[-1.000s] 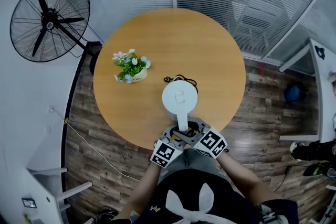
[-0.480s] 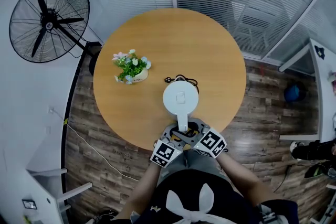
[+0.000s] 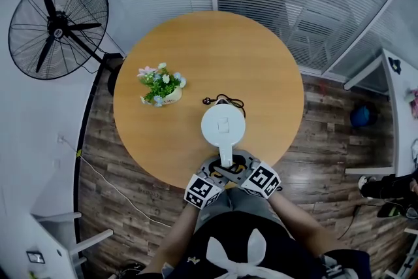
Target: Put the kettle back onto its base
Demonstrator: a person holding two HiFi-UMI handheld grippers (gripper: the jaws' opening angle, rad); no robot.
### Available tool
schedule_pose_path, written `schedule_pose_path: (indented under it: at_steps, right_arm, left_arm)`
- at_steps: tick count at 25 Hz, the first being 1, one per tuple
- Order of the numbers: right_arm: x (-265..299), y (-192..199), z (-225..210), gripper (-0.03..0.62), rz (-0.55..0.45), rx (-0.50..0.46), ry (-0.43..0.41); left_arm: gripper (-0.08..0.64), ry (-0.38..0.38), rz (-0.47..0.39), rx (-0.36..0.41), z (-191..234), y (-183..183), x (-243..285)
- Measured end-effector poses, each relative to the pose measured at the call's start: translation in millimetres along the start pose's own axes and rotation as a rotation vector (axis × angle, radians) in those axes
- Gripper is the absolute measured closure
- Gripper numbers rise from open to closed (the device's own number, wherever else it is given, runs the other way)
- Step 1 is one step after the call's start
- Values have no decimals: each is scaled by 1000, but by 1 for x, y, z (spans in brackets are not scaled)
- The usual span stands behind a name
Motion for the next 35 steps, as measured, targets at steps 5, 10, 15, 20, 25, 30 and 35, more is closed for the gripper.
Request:
schedule_pose_path:
  at_steps: [5, 10, 15, 20, 25, 30, 35]
  right_arm:
    - [-2, 1, -4, 430, -5, 9, -20]
    - [-14, 5, -12, 423, 3, 32, -56]
    - [-18, 4, -17, 411, 40, 56, -92]
    - [-23, 2, -15, 410, 64, 43, -33]
    - [-32, -3, -8, 399, 101, -30, 121]
    - [-40, -2, -10, 423, 113, -46, 207]
    - [-42, -3, -22, 426, 125, -61, 282]
  left_arm:
    - [397, 2, 26, 20, 0, -2, 4]
    - [397, -16, 57, 34, -9, -4, 15]
    - [396, -9, 61, 15, -12, -7, 16]
    - [394, -1, 93, 13, -11, 0, 9]
    - [391, -37, 85, -23, -7, 11, -12]
    - [417, -117, 55, -54, 5, 12, -31]
    - [462, -188, 31, -41, 16, 3, -44]
Point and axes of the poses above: the fingertips, and each gripper's own axes: x forward along the fingers, z to its left, y out of its underside, the point moved 10 cm from there along -x, backward along the fingers, and after that the axes turned 1 degree about z, right-handed, at the moved point
